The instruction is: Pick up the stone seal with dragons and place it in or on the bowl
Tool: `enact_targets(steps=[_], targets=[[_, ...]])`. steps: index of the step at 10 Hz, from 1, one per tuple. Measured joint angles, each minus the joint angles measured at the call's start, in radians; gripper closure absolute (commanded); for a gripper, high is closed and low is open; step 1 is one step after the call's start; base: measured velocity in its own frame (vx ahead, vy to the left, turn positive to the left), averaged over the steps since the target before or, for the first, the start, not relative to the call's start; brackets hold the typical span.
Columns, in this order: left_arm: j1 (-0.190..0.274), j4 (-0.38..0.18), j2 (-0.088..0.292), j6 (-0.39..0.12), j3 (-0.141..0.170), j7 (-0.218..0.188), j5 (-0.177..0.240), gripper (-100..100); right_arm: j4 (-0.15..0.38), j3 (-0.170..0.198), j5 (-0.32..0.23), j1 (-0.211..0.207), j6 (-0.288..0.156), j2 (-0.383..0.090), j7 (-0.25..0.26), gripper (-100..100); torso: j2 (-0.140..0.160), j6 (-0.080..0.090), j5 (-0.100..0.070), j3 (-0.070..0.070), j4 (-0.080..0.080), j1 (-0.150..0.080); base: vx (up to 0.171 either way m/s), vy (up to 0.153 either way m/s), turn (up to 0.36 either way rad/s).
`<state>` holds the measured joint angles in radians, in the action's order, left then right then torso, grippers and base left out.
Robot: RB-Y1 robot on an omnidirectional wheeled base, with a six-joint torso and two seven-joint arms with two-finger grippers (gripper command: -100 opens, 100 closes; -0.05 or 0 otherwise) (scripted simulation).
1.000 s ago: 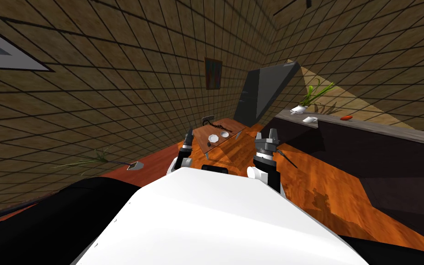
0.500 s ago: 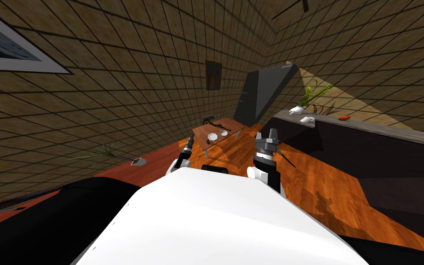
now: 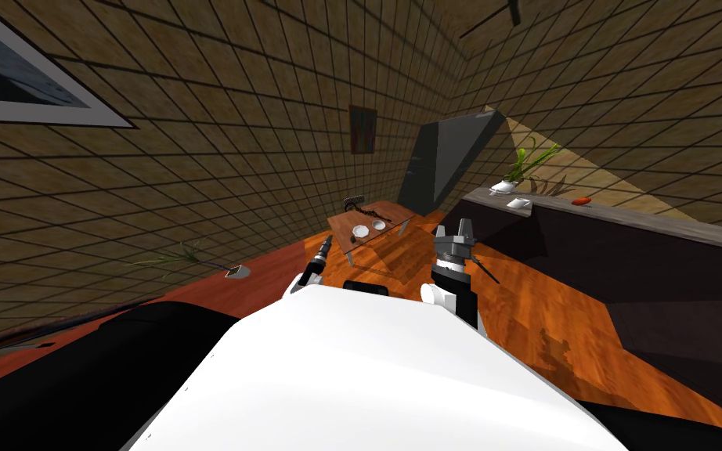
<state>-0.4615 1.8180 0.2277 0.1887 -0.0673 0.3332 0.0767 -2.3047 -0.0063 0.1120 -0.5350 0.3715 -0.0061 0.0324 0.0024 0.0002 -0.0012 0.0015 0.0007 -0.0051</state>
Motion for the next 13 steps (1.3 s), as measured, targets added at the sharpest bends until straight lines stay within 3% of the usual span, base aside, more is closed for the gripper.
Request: enact_targets(steps=[1, 4, 6, 8, 13], targets=[[0.014, -0.047, 0.006, -0.025, -0.003, 0.02, 0.015, -100, 0.0, 0.0, 0.0, 0.0, 0.0, 0.0, 0.0, 0, 0.001, 0.0, -0.001, 0.0, 0.0, -0.004, -0.049, -0.108, 0.012], [-0.006, -0.083, 0.023, -0.092, -0.012, 0.058, 0.042, -100, 0.0, 0.0, 0.0, 0.0, 0.0, 0.0, 0.0, 0, 0.0, 0.0, 0.0, 0.0, 0.0, 0.001, -0.035, -0.072, 0.001], [0.013, -0.144, 0.03, -0.141, -0.018, 0.096, 0.066, -100, 0.0, 0.0, 0.0, 0.0, 0.0, 0.0, 0.0, 0, -0.001, 0.0, -0.001, 0.0, 0.0, -0.004, -0.021, -0.134, 0.001], [0.032, -0.218, 0.066, -0.178, -0.019, 0.111, 0.098, -100, 0.0, 0.0, 0.0, 0.0, 0.0, 0.0, 0.0, 0, -0.002, 0.0, -0.001, -0.001, 0.0, -0.002, -0.003, -0.086, -0.006], [0.051, -0.328, 0.084, -0.266, -0.03, 0.168, 0.136, -100, 0.0, 0.0, 0.0, 0.0, 0.0, 0.0, 0.0, 0, -0.004, 0.0, 0.0, -0.002, -0.001, 0.0, 0.01, -0.079, -0.011]])
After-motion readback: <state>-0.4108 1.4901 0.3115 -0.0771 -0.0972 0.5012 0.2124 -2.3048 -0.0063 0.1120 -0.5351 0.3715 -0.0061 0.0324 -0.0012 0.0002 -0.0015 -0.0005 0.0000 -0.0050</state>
